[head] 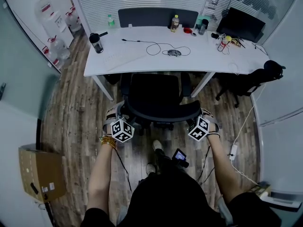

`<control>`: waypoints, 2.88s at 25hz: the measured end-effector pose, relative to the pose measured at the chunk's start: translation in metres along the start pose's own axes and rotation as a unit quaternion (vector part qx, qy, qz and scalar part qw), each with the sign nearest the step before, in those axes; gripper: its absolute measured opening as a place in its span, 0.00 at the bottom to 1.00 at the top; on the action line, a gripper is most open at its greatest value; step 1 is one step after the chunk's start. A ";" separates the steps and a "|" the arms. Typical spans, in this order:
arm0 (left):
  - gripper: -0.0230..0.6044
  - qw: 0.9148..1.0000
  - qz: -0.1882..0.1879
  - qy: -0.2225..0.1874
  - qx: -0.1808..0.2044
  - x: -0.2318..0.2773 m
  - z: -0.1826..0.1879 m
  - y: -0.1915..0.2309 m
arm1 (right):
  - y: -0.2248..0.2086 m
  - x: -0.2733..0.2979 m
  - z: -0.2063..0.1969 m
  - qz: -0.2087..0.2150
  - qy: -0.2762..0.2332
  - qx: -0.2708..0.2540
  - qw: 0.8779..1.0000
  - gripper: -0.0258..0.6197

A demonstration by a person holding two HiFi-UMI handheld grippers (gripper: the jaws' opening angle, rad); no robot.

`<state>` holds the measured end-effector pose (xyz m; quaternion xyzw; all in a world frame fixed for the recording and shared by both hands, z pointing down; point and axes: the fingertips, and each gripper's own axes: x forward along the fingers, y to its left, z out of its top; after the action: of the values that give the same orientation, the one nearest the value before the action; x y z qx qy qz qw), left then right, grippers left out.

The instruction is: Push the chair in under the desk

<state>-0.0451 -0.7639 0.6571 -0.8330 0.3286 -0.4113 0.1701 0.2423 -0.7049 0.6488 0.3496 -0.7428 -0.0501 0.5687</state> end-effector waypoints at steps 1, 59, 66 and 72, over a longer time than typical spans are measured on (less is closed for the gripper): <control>0.69 1.000 -0.001 0.001 0.000 0.002 0.000 0.002 | -0.002 0.002 0.001 0.000 0.000 0.000 1.000 0.43; 0.65 1.000 -0.006 -0.015 -0.013 0.149 0.038 0.116 | -0.186 0.117 0.022 -0.002 0.003 -0.022 1.000 0.44; 0.65 1.000 -0.009 -0.005 -0.024 0.168 0.046 0.125 | -0.211 0.131 0.020 -0.007 -0.006 -0.027 1.000 0.44; 0.64 0.999 -0.005 -0.022 -0.028 0.171 0.052 0.130 | -0.224 0.134 0.021 -0.032 -0.020 -0.031 0.999 0.46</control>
<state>0.0203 -0.9751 0.6521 -0.8477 0.3324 -0.3844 0.1520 0.3129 -0.9573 0.6443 0.3540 -0.7405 -0.0981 0.5628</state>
